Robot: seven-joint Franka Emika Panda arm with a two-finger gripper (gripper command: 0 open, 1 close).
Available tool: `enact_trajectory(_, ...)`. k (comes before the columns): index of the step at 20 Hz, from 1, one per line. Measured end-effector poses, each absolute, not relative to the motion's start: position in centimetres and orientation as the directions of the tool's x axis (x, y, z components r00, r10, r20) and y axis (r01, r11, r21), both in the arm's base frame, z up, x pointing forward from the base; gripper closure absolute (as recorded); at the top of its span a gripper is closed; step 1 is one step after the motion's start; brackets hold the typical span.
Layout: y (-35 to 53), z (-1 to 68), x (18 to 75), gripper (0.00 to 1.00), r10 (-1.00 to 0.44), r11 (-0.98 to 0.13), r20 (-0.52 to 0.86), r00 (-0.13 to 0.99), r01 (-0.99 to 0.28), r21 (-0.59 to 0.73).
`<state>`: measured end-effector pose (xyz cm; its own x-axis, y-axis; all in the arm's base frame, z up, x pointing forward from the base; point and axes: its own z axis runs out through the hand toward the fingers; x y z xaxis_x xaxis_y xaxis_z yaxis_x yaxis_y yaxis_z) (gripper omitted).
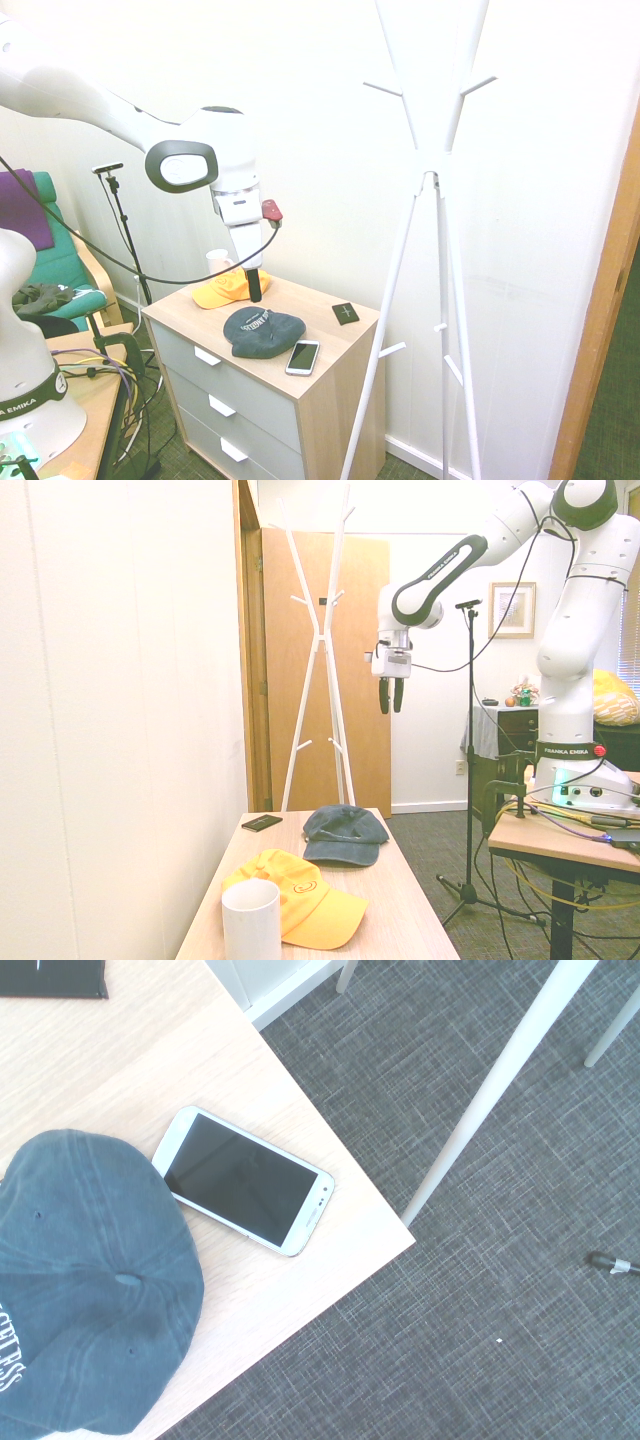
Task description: Hang the cap
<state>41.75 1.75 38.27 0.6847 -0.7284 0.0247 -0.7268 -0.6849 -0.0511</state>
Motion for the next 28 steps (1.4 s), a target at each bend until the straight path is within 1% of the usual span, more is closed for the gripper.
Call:
enact_trajectory(4, 2.6, 37.3, 42.2, 0.0, -0.714, -0.7, 0.025, 0.699, -0.713, -0.038)
enact_trajectory(8, 7.8, 34.6, 42.9, 0.0, -0.67, -0.743, 0.037, 0.742, -0.668, -0.04)
enact_trajectory(11, 13.4, 30.4, 43.1, 0.0, -0.621, -0.783, 0.052, 0.782, -0.62, -0.04)
enact_trajectory(14, 17.1, 24.9, 43.6, 0.0, -0.584, -0.811, 0.076, 0.808, -0.585, -0.018)
enact_trajectory(18, 17.9, 17.3, 45.4, 0.0, -0.551, -0.833, 0.069, 0.831, -0.553, -0.001)
enact_trajectory(21, 18.1, 14.0, 46.4, 0.0, -0.535, -0.844, 0.06, 0.843, -0.536, -0.003)
enact_trajectory(22, 18.4, 13.5, 46.4, 1.0, -0.528, -0.849, 0.059, 0.847, -0.529, -0.005)
enact_trajectory(28, 19.4, 13.3, 46.2, 1.0, -0.502, -0.864, 0.071, 0.862, -0.504, 0.004)
